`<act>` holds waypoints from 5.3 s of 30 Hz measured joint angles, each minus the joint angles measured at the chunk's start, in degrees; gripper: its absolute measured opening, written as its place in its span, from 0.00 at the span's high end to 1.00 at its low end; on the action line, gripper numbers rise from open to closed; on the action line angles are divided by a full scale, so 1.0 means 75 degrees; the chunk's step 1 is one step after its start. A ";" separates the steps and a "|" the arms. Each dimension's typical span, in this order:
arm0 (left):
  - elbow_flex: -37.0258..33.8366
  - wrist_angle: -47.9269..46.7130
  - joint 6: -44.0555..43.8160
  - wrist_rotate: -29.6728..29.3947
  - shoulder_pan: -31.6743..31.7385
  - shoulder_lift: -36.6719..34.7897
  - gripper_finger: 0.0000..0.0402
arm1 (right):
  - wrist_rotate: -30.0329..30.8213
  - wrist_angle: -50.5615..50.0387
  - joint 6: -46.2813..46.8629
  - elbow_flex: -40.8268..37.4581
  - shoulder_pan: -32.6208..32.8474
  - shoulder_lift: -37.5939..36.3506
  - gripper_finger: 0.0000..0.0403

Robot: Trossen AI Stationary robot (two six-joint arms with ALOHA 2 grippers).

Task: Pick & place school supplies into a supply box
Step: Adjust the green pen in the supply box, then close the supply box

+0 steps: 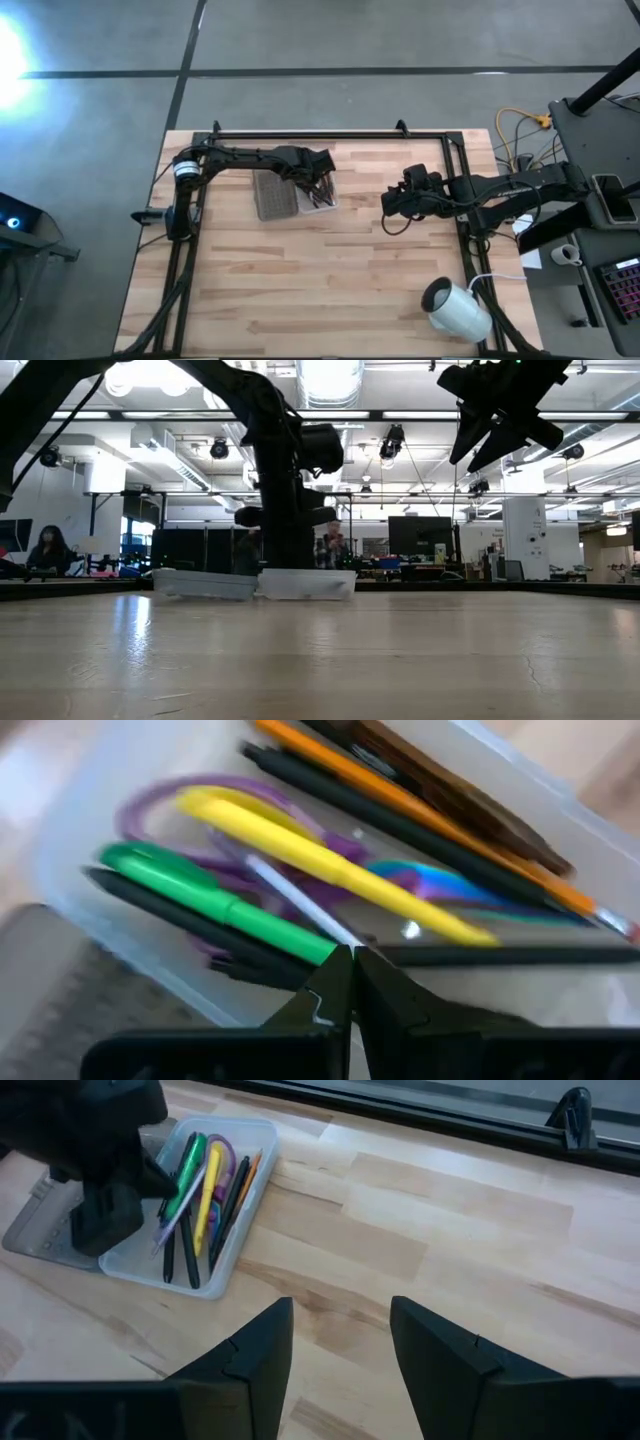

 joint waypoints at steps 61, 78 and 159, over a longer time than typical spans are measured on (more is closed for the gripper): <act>-0.8489 0.8243 -0.3087 0.0661 -0.0444 -0.9452 1.00 | -0.0936 0.2007 -0.2928 -0.0128 -0.2170 -0.2074 0.68; -0.6670 0.2523 -0.3428 0.0103 -0.0408 -0.9438 0.91 | -0.3033 0.2749 -0.2374 -0.0128 -0.2353 0.0108 0.62; -0.7553 0.4867 -0.5243 0.0376 0.1527 -0.6024 0.87 | -0.5901 0.4707 -0.1805 0.0475 -0.3185 0.4853 0.98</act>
